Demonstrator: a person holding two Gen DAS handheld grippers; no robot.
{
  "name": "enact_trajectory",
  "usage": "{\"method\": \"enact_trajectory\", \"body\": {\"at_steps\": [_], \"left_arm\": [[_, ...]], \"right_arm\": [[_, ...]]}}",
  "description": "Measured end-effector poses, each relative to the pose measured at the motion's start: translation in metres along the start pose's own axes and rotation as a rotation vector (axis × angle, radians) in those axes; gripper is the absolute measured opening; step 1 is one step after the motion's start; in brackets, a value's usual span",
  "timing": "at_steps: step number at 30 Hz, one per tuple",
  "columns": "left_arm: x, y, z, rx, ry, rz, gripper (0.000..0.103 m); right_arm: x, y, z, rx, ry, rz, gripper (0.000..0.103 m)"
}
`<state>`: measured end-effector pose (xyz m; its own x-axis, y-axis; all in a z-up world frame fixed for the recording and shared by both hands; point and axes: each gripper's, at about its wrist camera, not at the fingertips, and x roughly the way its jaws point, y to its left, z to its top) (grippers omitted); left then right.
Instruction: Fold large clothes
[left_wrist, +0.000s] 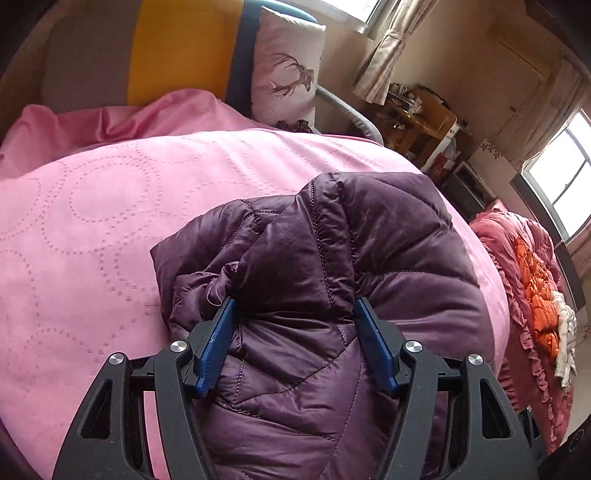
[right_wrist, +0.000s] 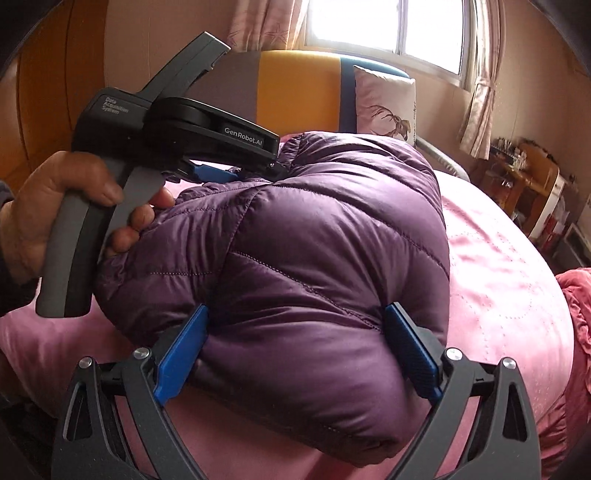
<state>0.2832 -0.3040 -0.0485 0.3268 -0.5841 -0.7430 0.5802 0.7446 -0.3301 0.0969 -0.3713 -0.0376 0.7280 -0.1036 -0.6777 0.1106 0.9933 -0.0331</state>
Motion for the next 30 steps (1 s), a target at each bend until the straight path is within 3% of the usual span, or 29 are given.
{"method": "enact_trajectory", "body": {"at_steps": [6,10,15,22,30], "left_arm": [[-0.013,-0.005,-0.011,0.005,-0.046,0.028,0.067],[-0.040,-0.020,-0.018,0.051,-0.097,0.117,0.084],[-0.076,-0.023,-0.038,0.077,-0.166,0.218,0.086],[-0.117,-0.030,-0.069,0.081,-0.231,0.245,0.092],[-0.151,-0.032,-0.095,0.045,-0.295,0.292,0.099]], "right_arm": [[-0.004,0.006,-0.003,0.009,0.019,-0.034,0.095],[-0.021,0.002,-0.001,0.041,0.025,-0.024,0.098],[-0.048,-0.005,0.002,0.118,0.024,0.003,0.101],[-0.093,-0.009,0.009,0.211,-0.024,0.022,0.101],[-0.124,-0.004,0.020,0.284,-0.088,-0.118,0.101]]}}
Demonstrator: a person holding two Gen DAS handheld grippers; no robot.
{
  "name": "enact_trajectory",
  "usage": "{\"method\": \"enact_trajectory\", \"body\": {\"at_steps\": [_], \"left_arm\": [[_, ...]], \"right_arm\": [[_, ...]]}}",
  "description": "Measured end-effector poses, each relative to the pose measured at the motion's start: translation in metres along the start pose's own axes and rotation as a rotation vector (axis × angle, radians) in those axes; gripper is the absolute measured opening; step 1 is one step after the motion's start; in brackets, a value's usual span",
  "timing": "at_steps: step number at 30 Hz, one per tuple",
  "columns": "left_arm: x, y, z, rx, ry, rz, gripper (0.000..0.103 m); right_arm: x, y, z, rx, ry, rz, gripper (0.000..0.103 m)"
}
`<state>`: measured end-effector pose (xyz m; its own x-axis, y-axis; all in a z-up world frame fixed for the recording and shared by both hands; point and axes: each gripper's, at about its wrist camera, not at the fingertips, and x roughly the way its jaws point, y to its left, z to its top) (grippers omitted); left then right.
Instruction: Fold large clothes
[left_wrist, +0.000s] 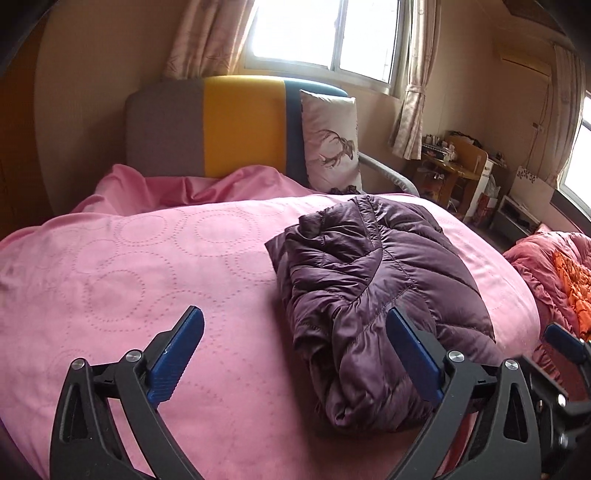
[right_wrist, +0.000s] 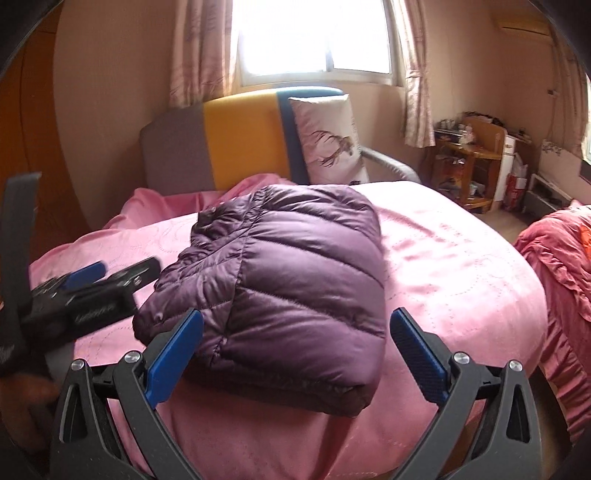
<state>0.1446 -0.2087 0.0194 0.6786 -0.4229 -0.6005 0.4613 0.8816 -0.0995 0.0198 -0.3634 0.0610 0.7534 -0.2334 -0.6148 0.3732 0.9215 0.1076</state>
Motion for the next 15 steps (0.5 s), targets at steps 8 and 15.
{"method": "enact_trajectory", "body": {"at_steps": [8,15], "left_arm": [[-0.025,-0.001,-0.020,-0.022,-0.027,0.035,0.099],[-0.034,-0.003,-0.033,-0.031,-0.018,0.044,0.099]], "right_arm": [[-0.004,-0.001,0.008,0.064,-0.013,-0.118,0.101],[0.000,0.002,0.006,0.069,0.022,-0.161,0.101]]}}
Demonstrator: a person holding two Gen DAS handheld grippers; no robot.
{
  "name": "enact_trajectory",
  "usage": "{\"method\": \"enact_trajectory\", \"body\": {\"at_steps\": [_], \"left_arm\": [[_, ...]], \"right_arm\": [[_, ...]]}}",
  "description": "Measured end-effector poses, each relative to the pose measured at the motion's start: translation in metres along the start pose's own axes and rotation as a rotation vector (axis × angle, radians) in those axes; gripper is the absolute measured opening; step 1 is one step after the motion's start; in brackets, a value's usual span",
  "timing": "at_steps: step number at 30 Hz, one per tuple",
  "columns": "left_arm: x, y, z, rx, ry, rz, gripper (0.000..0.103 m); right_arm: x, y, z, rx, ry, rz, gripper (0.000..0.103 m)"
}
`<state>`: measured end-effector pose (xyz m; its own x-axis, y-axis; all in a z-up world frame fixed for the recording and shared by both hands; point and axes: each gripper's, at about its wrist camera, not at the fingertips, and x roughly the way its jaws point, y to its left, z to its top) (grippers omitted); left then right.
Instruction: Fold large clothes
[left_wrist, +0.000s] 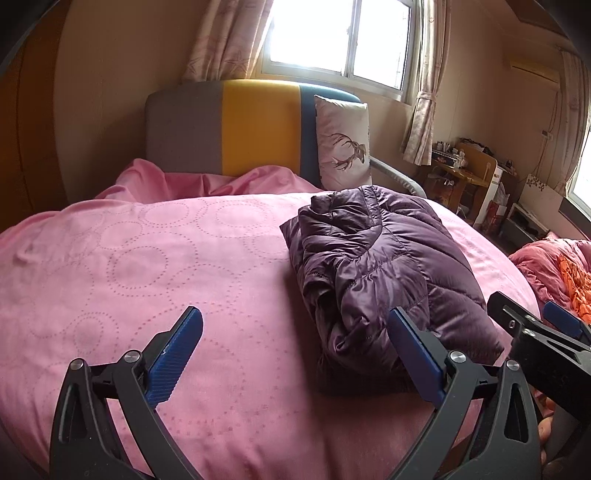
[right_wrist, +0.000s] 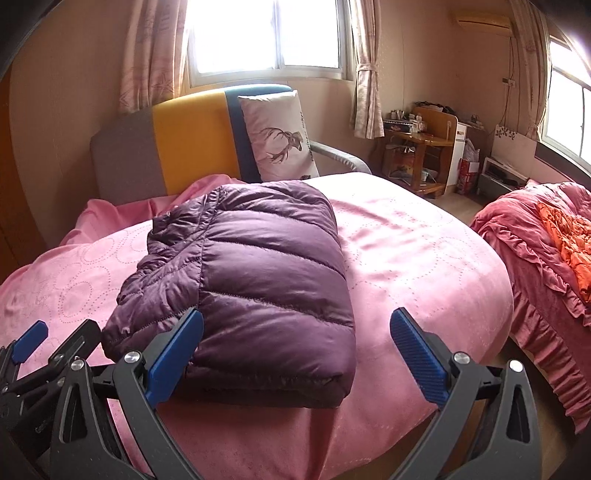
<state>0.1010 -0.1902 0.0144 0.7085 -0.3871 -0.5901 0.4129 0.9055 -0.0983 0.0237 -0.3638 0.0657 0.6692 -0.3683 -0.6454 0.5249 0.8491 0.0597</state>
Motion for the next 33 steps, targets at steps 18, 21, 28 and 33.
{"method": "enact_trajectory", "body": {"at_steps": [18,21,28,33], "left_arm": [[-0.006,-0.006,-0.003,-0.002,-0.008,0.057,0.099],[-0.006,-0.005,-0.002,-0.006,-0.007,0.056,0.099],[-0.006,-0.004,-0.003,-0.009,-0.003,0.064,0.099],[-0.006,-0.002,-0.003,-0.015,-0.003,0.078,0.099]], "right_arm": [[0.002,0.002,-0.011,-0.037,0.001,-0.003,0.101],[0.003,0.000,-0.011,-0.026,0.005,-0.004,0.101],[0.004,0.000,-0.013,-0.022,0.012,-0.009,0.101],[0.003,0.002,-0.016,-0.026,0.015,-0.007,0.101]]}}
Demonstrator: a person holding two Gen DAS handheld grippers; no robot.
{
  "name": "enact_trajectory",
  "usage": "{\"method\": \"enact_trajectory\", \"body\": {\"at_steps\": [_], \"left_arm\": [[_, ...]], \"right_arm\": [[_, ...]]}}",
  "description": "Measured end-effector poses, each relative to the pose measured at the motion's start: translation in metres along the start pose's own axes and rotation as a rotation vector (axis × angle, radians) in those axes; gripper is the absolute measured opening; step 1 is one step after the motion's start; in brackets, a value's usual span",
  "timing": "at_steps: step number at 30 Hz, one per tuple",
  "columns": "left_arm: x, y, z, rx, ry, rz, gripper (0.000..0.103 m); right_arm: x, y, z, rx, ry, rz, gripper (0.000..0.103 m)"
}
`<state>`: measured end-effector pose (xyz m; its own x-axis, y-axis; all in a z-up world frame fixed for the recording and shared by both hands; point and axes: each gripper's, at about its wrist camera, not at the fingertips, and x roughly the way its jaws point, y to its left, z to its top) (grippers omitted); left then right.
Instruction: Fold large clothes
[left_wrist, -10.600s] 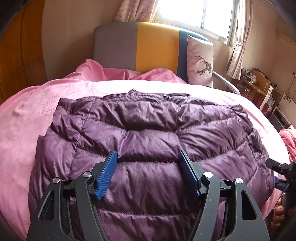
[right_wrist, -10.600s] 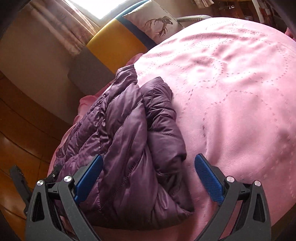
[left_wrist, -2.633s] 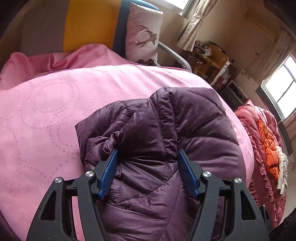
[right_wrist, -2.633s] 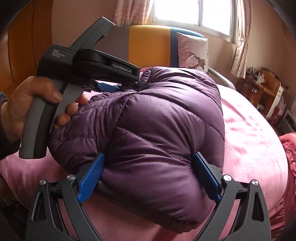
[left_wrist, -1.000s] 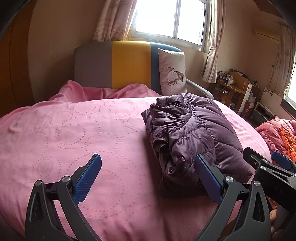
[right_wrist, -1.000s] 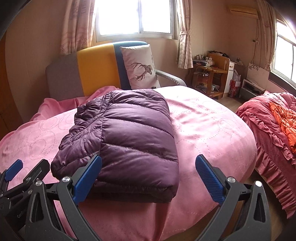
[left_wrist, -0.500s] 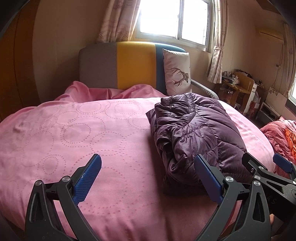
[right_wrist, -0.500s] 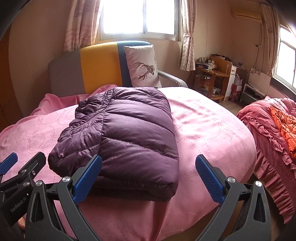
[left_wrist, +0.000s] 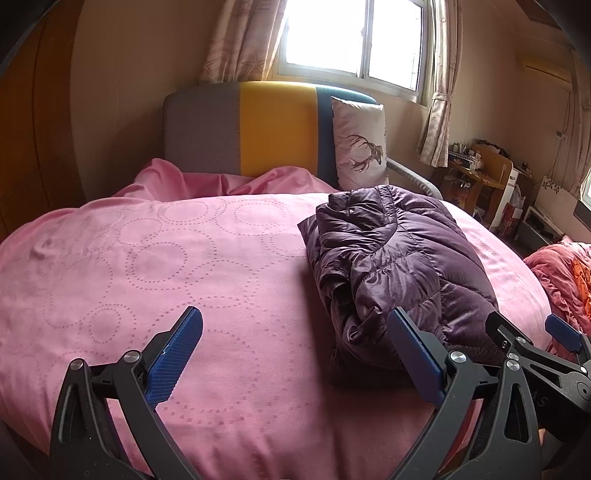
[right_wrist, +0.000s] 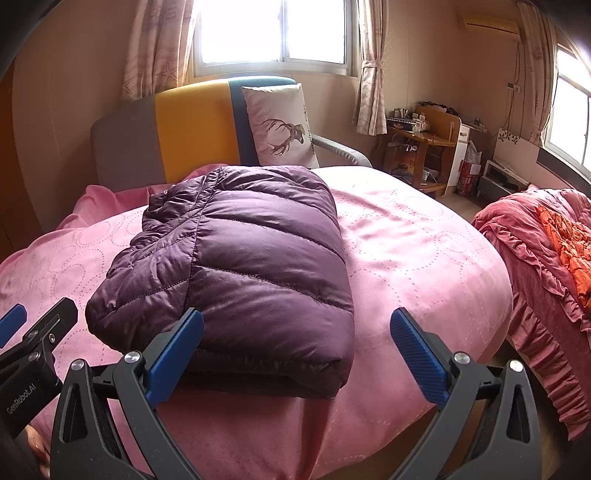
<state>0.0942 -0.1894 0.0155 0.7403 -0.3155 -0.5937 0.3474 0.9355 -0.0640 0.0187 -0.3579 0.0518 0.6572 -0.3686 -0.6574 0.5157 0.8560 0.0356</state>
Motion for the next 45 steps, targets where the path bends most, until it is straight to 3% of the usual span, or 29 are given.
{"method": "enact_trajectory", "body": {"at_steps": [35,45], "left_arm": [[-0.008,0.006,-0.003,0.009,-0.021,0.013,0.099],[-0.002,0.015,-0.004,-0.035,0.019,0.017,0.099]], "right_arm": [[0.000,0.006,-0.006,0.006,0.024,0.024,0.101],[0.001,0.005,-0.007,0.011,0.027,0.039,0.101]]}}
